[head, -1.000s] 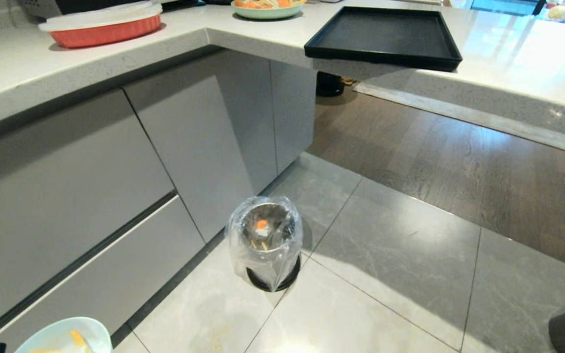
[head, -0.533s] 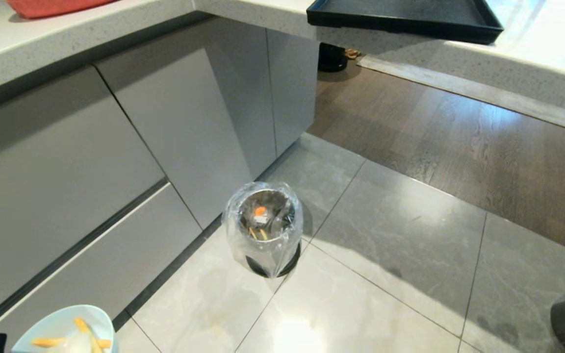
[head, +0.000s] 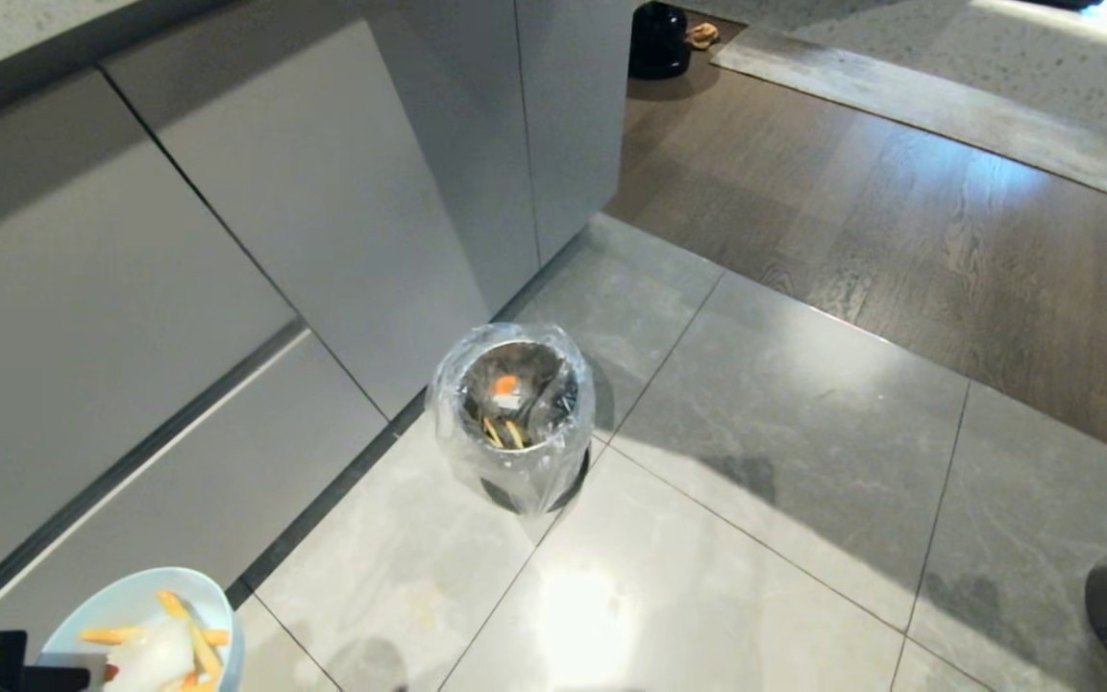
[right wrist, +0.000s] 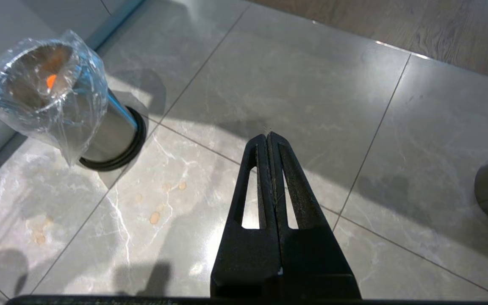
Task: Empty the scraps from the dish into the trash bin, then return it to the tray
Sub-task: Move the bowl over the trash can
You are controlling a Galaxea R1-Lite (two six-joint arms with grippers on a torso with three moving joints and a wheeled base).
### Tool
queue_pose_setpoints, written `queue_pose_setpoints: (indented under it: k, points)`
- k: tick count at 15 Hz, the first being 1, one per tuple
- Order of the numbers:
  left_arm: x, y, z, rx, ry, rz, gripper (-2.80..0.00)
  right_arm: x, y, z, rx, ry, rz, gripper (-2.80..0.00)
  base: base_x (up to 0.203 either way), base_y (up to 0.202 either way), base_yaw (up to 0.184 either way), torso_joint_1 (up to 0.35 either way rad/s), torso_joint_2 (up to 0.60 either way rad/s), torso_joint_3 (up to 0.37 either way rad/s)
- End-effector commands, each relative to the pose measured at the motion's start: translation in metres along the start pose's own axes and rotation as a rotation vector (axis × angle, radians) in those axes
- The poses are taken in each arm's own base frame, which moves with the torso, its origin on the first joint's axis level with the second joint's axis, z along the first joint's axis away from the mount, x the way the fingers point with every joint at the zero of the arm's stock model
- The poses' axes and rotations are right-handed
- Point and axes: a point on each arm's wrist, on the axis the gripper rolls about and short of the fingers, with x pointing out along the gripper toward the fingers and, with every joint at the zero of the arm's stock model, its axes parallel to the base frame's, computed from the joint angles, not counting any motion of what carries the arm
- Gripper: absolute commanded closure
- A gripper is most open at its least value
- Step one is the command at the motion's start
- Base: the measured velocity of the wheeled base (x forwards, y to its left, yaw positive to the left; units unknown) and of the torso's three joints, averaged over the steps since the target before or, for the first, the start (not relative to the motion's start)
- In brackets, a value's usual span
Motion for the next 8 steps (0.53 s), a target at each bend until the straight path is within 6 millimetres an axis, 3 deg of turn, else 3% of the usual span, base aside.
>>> queue_pose_setpoints:
  k: [1, 8]
  points:
    - [0.004, 0.001, -0.002, -0.004, -0.004, -0.004, 0.00, 0.000, 0.000, 0.000, 0.000, -0.001, 0.000, 0.00, 0.000, 0.000, 0.000, 0.002, 0.00, -0.192]
    - [0.012, 0.004, 0.009, -0.007, -0.035, -0.029, 0.00, 0.000, 0.000, 0.000, 0.000, 0.000, 0.000, 0.00, 0.000, 0.000, 0.000, 0.002, 0.00, -0.197]
